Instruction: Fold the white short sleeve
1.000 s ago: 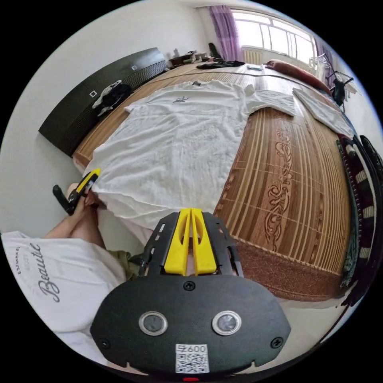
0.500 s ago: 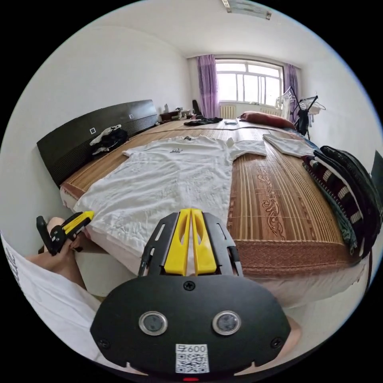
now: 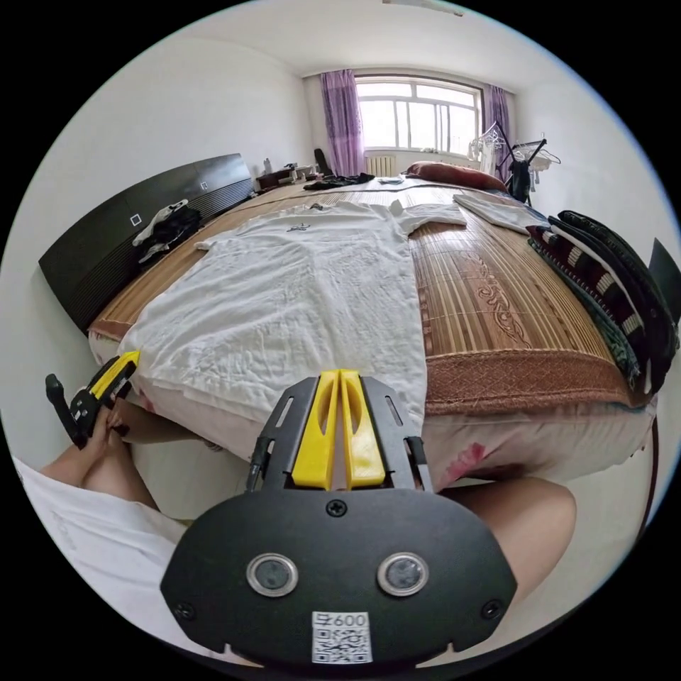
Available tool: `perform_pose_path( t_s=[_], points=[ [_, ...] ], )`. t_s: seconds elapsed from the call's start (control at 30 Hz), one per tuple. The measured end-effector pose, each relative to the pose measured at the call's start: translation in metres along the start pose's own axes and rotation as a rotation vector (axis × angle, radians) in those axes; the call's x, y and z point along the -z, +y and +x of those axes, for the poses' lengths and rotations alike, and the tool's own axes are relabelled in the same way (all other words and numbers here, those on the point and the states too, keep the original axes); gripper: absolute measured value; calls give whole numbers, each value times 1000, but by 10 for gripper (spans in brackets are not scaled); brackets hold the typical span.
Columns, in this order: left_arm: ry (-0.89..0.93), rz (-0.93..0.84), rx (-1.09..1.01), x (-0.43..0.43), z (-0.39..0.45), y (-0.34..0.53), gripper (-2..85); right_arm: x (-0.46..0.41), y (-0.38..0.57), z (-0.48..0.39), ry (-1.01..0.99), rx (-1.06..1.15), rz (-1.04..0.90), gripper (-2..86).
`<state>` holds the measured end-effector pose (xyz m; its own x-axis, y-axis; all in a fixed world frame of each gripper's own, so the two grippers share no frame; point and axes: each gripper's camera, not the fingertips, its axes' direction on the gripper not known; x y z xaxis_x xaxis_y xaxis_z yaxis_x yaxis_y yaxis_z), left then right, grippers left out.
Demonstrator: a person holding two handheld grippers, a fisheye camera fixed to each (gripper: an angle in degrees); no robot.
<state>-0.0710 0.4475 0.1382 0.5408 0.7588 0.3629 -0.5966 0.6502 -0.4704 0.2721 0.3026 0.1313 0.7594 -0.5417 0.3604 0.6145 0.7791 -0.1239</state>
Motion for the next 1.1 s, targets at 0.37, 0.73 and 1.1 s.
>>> perform_pose_path(
  t_s=[0.37,0.73,1.1],
  points=[
    [-575,-166,-844,17,38,-6,37,0,49,13,-94,-194,86,-8],
    [-437,-163,-943,6,61,1,78,-14,61,-23,-44,-193,63,-8],
    [-457,-186,-879,-22,18,45,14,-8,81,-61,-146,-279,149,-8]
  ],
)
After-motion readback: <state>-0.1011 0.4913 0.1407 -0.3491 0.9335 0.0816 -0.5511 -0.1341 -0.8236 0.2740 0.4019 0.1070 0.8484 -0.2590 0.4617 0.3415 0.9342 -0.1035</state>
